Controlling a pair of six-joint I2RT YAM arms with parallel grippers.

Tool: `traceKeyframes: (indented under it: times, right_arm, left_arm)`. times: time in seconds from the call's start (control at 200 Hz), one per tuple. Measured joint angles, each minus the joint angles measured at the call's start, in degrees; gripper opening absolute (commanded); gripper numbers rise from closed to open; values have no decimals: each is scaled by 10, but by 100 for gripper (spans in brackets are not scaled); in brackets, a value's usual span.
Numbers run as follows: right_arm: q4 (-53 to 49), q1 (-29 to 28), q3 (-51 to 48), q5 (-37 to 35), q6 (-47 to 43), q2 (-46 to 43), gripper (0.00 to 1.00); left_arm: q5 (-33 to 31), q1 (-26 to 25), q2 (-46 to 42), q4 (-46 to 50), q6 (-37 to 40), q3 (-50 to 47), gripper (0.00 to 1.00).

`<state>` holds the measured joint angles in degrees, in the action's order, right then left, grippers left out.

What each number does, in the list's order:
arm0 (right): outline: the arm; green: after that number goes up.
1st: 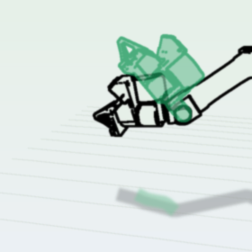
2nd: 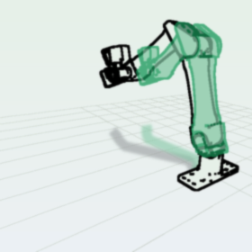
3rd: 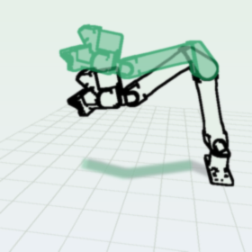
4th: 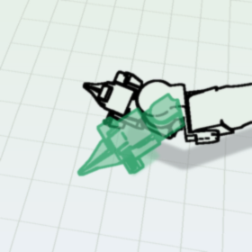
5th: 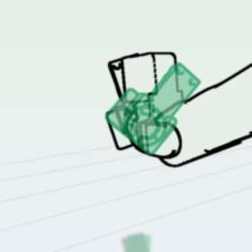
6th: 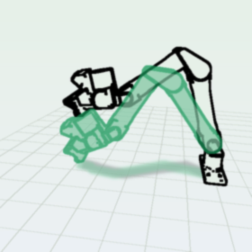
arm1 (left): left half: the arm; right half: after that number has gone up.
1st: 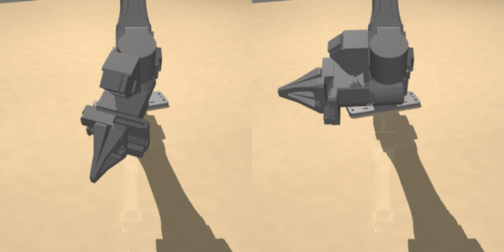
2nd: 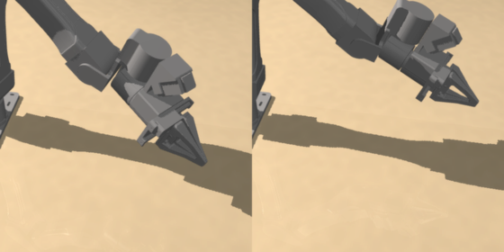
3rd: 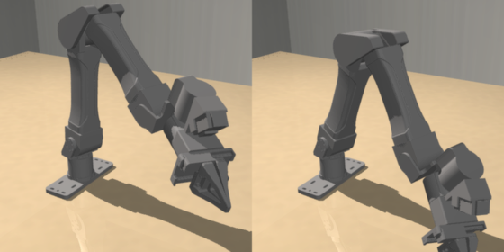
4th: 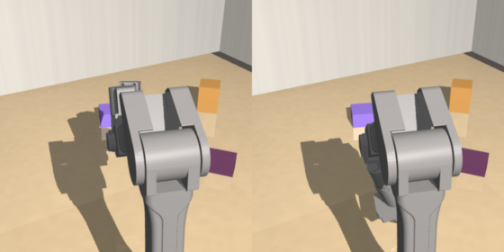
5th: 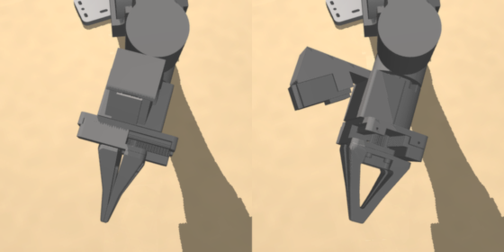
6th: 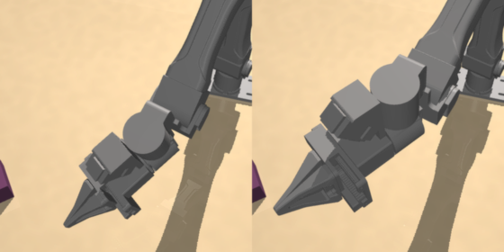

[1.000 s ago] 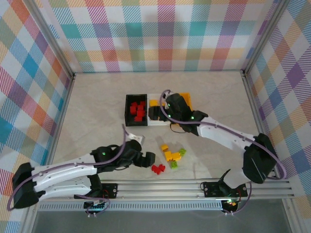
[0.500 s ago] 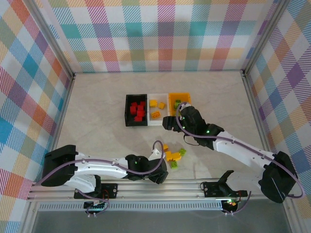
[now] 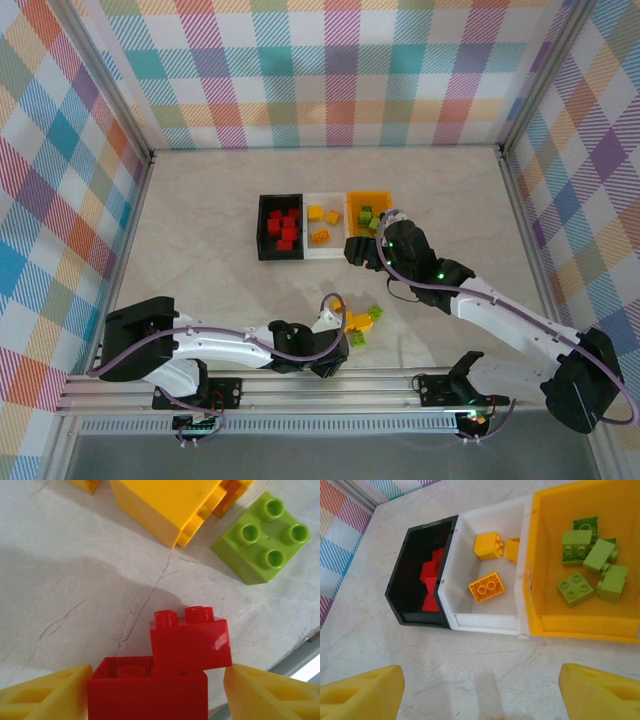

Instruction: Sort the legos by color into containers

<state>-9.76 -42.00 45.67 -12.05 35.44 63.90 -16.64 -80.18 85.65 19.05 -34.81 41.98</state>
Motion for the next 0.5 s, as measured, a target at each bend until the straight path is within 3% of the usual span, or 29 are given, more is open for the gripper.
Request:
traceKeyframes:
  times: [0.245,0.5]
  right_arm:
    - [-6,1,-6,-6,2,-8,81]
    - [-12,6,-12,-12,6,-31,81]
  left_arm:
    - [-12,0,10,3,-3,0,52]
    - [-23,19,-47,27,0,0,47]
